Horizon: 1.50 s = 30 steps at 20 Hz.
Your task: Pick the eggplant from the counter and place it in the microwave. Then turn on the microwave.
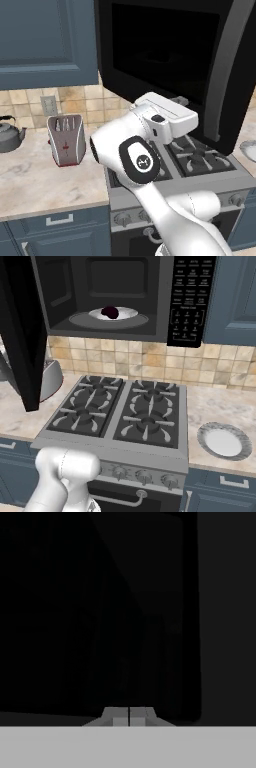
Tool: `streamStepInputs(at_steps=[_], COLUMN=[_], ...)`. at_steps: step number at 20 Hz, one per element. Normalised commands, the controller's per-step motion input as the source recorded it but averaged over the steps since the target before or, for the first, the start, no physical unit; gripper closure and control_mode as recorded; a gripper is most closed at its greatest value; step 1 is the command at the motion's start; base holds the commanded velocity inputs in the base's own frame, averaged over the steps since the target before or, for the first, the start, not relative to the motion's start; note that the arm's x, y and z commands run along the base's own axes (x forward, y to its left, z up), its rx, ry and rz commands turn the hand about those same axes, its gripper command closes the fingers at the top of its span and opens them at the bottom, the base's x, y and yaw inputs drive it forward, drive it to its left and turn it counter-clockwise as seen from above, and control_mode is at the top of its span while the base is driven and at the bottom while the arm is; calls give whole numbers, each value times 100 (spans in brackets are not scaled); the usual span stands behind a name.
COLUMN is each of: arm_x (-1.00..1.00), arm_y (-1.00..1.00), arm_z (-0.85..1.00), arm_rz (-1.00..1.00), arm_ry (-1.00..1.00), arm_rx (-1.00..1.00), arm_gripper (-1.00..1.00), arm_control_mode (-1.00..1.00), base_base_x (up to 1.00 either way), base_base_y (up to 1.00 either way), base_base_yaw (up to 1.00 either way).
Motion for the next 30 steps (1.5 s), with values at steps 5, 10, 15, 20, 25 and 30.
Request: streamStepInputs(at_steps=[5,10,15,20,25,30], arm_x=[20,20,18,18,17,18], arm_y=[-15,-12,-12,-15,-14,-16], arm_z=[10,19,22,19,16,17], arm_rz=[7,6,6,6,7,7], arm_ry=[0,0,0,1,3,4], arm_rx=[0,0,0,3,5,7], arm_gripper=[100,100,100,100,100,100], arm_control_mode=[-100,-100,-100,-100,-100,-100], base_base_x=[0,0,0,0,0,0], base_base_y=[0,0,0,0,0,0], base_base_yaw=[0,0,0,0,0,0])
